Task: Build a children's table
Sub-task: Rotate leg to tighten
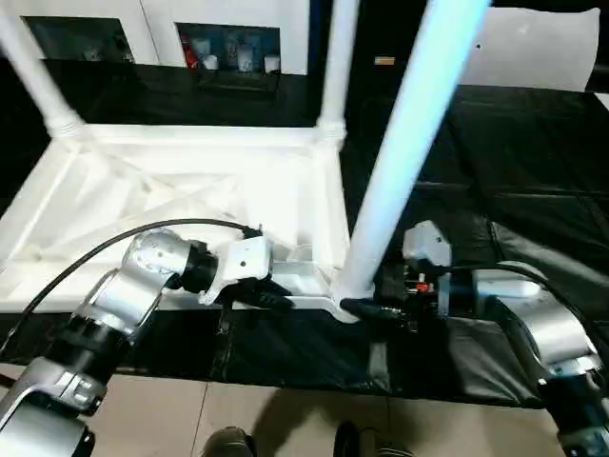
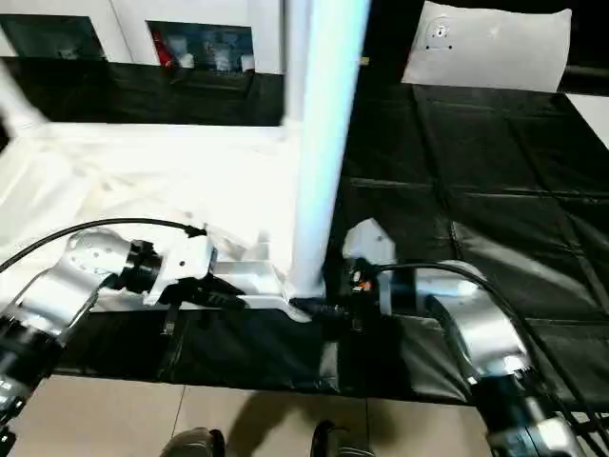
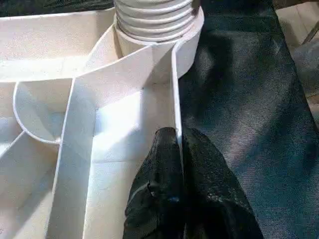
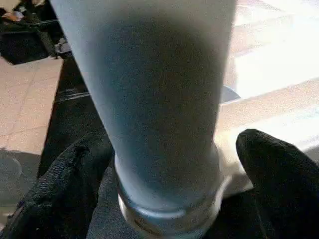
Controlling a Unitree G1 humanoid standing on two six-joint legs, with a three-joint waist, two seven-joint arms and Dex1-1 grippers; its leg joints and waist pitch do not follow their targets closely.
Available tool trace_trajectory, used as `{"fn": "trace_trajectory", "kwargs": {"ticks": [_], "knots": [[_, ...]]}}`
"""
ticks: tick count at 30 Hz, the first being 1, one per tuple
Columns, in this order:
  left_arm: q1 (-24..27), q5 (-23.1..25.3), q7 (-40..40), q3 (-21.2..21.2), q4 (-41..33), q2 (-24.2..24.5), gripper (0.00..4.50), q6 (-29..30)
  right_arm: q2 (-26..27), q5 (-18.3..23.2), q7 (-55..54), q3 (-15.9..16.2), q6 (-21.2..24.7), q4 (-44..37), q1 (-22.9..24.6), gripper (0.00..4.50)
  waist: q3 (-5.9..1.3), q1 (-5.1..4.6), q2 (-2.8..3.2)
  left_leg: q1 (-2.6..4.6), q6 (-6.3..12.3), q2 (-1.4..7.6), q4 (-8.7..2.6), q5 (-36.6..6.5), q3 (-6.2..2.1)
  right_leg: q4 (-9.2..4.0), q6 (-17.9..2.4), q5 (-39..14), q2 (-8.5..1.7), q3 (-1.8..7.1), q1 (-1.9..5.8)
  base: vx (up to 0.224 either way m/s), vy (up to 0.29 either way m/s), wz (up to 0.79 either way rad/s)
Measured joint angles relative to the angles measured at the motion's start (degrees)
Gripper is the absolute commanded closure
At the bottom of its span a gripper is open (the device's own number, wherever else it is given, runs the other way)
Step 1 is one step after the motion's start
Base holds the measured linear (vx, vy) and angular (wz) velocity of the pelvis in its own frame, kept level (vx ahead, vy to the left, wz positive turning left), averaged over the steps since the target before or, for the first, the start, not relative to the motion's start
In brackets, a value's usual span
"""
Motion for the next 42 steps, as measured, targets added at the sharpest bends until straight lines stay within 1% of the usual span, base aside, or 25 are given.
{"fn": "trace_trajectory", "kwargs": {"ticks": [3, 4, 7, 9, 10, 14, 18, 21, 24, 26, 28, 29, 30, 31, 32, 33, 34, 36, 38, 40, 42], "knots": [[-0.3, 0.0, -0.2, -0.1, 0.6, -0.2, 4.5, -0.6, -0.1, -0.1, 0.6, 0.6, 0.0, 1.1, -0.9, 0.56, 0.0, 0.18, 0.01, -0.04, 0.0, 0.01, 0.01, 0.0, -0.01, 0.02, 0.0, 0.0, 0.01, -0.01, -0.03, 0.0, 0.0, 0.0], [-0.4, 0.0, -0.2, -0.2, 0.8, -0.2, 4.5, -0.8, -0.1, -0.1, 0.8, 0.9, 0.0, 1.1, -1.0, 0.72, 0.0, 0.27, 0.0, -0.04, 0.0, 0.01, 0.01, 0.0, -0.01, 0.02, 0.0, 0.0, 0.02, -0.01, -0.03, 0.0, 0.0, 0.0], [-0.6, 0.0, -0.2, -0.3, 1.1, -0.3, 4.5, -1.3, 0.0, -0.1, 1.7, 1.3, 0.0, 1.6, -1.7, 0.82, -0.01, 0.47, -0.02, -0.04, 0.0, 0.03, 0.04, 0.0, -0.01, 0.05, 0.0, 0.0, 0.02, -0.02, -0.02, 0.0, 0.0, 0.0], [-0.7, 0.0, -0.3, -0.3, 1.4, -0.4, 4.5, -1.6, 0.0, -0.1, 2.3, 1.6, 0.0, 2.4, -2.0, 1.04, -0.01, 0.5, -0.02, -0.06, 0.0, 0.03, 0.07, 0.0, -0.01, 0.05, 0.0, 0.0, 0.02, -0.01, -0.02, 0.0, 0.0, 0.0], [-0.7, 0.0, -0.3, -0.3, 1.5, -0.4, 4.5, -1.8, 0.0, -0.1, 2.5, 1.7, 0.0, 2.7, -2.0, 1.04, -0.01, 0.5, -0.02, -0.07, 0.0, 0.03, 0.08, 0.0, -0.01, 0.05, 0.0, 0.0, 0.02, -0.02, -0.03, 0.0, 0.0, 0.0], [-0.7, 0.1, -0.7, -0.3, 1.7, -0.4, 4.5, -2.2, -0.1, 0.0, 3.0, 1.9, 0.0, 3.2, -2.2, 1.49, -0.01, 0.57, -0.02, -0.07, 0.0, 0.03, 0.11, 0.0, -0.03, 0.08, 0.0, 0.0, 0.02, -0.02, -0.02, 0.0, 0.0, 0.0], [-0.7, 0.0, -1.0, -0.3, 1.9, -0.4, 4.5, -2.3, -0.1, 0.1, 3.4, 2.0, 0.2, 3.2, -2.1, 1.64, -0.02, 0.64, -0.01, -0.09, 0.0, 0.03, 0.19, 0.0, -0.04, 0.1, 0.0, 0.0, 0.02, -0.02, -0.01, 0.0, 0.0, 0.0], [-0.5, -0.2, -0.9, 0.2, 1.8, -1.1, 4.5, -0.8, 0.2, 0.5, 2.6, 1.2, 2.1, 1.8, -1.0, 1.7, -0.03, 0.76, 0.0, -0.11, 0.0, 0.03, 0.25, 0.0, -0.05, 0.1, 0.0, 0.0, 0.01, -0.02, 0.01, 0.0, 0.0, 0.0], [0.4, -1.1, -0.1, 0.8, 0.7, -1.9, 4.5, 1.7, 1.0, 1.0, 0.3, 0.3, 4.5, -1.4, 1.4, 1.72, -0.04, 0.83, 0.02, -0.12, 0.0, 0.02, 0.27, 0.0, -0.06, 0.09, 0.0, 0.0, -0.01, -0.02, 0.02, 0.0, 0.0, 0.0], [1.2, -1.0, 2.2, 1.5, -0.6, -2.8, 4.5, 4.5, 2.2, 1.1, -3.7, -1.3, 6.1, -3.8, 3.8, 1.72, -0.12, 0.85, 0.01, -0.09, 0.0, 0.01, 0.29, 0.0, -0.08, 0.09, 0.0, 0.0, -0.01, -0.01, 0.07, 0.0, 0.0, 0.0], [1.5, -0.9, 4.3, 1.9, -1.0, -3.5, 4.5, 6.5, 3.9, 1.0, -7.5, -2.6, 6.5, -4.7, 5.3, 1.72, -0.25, 0.56, 0.04, -0.08, 0.0, 0.01, 0.38, 0.0, -0.07, 0.08, 0.0, 0.1, -0.01, 0.0, 0.09, 0.0, 0.0, 0.0], [1.9, -0.2, 7.1, 2.8, -1.5, -5.0, 4.5, 9.4, 6.0, 0.2, -11.9, -3.8, 7.2, -5.0, 6.1, 1.72, -0.48, 0.43, 0.16, -0.05, -0.01, 0.02, 0.43, 0.0, -0.06, 0.03, 0.1, 0.1, -0.01, 0.0, 0.14, 0.0, 0.0, 0.0], [1.9, 0.3, 9.2, 3.3, -1.8, -6.1, 4.5, 11.1, 7.9, -0.3, -15.6, -5.0, 7.7, -5.1, 6.5, 1.72, -0.54, 0.15, 0.2, 0.01, -0.02, 0.02, 0.52, 0.0, -0.05, 0.02, 0.3, 0.0, -0.01, 0.01, 0.2, 0.0, 0.0, 0.0], [2.0, 0.5, 11.1, 3.7, -2.1, -7.2, 4.5, 12.9, 9.5, -0.7, -18.9, -5.9, 8.2, -5.2, 6.7, 1.73, -0.55, -0.28, 0.23, 0.04, -0.05, 0.03, 0.59, 0.0, 0.0, 0.01, 0.4, 0.0, -0.02, 0.02, 0.2, 0.0, 0.0, 0.0], [2.0, 1.4, 14.1, 4.2, -3.0, -9.0, 4.5, 15.6, 12.1, -1.6, -23.5, -7.4, 9.1, -5.2, 6.7, 1.73, -0.55, -1.01, 0.26, 0.06, -0.42, 0.02, 0.63, -0.1, 0.0, -0.03, 0.4, 0.0, -0.04, 0.03, 0.24, 0.0, 0.0, 0.0], [2.0, 2.1, 16.2, 4.3, -3.5, -10.4, 4.5, 17.2, 13.7, -2.3, -26.7, -8.4, 9.7, -5.1, 6.5, 1.73, -0.56, -1.41, 0.29, 0.09, -0.44, 0.01, 0.7, -0.1, -0.01, -0.06, 0.4, 0.0, -0.05, 0.03, 0.28, 0.0, 0.0, 0.0], [2.1, 2.8, 19.3, 4.6, -4.0, -12.5, 4.5, 19.6, 15.9, -3.0, -30.8, -9.5, 10.5, -4.6, 6.0, 1.73, -0.56, -1.86, 0.33, 0.2, -0.46, 0.0, 0.72, -0.1, -0.01, -0.12, 0.4, 0.0, -0.08, 0.04, 0.37, 0.0, 0.0, 0.0], [2.1, 3.6, 23.6, 5.1, -4.4, -15.1, 4.5, 22.2, 19.0, -4.6, -36.9, -10.6, 11.5, -3.3, 4.4, 1.73, -0.58, -2.7, 0.52, 0.33, -0.46, -0.03, 0.8, -0.1, -0.06, -0.19, 0.5, 0.0, -0.13, 0.04, 0.46, 0.0, 0.0, 0.0], [2.0, 4.5, 27.6, 5.4, -4.6, -17.8, 4.5, 24.3, 21.3, -5.9, -41.9, -11.6, 11.9, -2.3, 3.2, 1.73, -0.58, -3.05, 0.7, 0.41, -0.46, -0.12, 0.78, -0.1, -0.09, -0.35, 0.6, -0.1, -0.22, 0.02, 0.54, 0.0, 0.0, 0.0], [1.7, 5.9, 32.6, 5.5, -4.4, -20.9, 4.5, 25.6, 23.4, -7.7, -47.3, -12.3, 12.0, -0.2, 1.0, 1.73, -0.58, -3.42, 0.79, 0.42, -0.44, -0.12, 0.76, -0.1, -0.13, -0.62, 0.6, -0.1, -0.21, -0.03, 0.64, 0.0, 0.0, 0.0], [1.7, 6.6, 35.0, 5.6, -4.4, -22.7, 4.5, 26.4, 24.2, -8.8, -50.0, -12.7, 12.0, 0.6, 0.1, 1.73, -0.6, -3.78, 0.85, 0.34, -0.4, -0.11, 0.66, -0.1, -0.17, -1.08, 0.7, -0.1, -0.21, -0.12, 0.77, 0.0, 0.0, 0.0]]}}
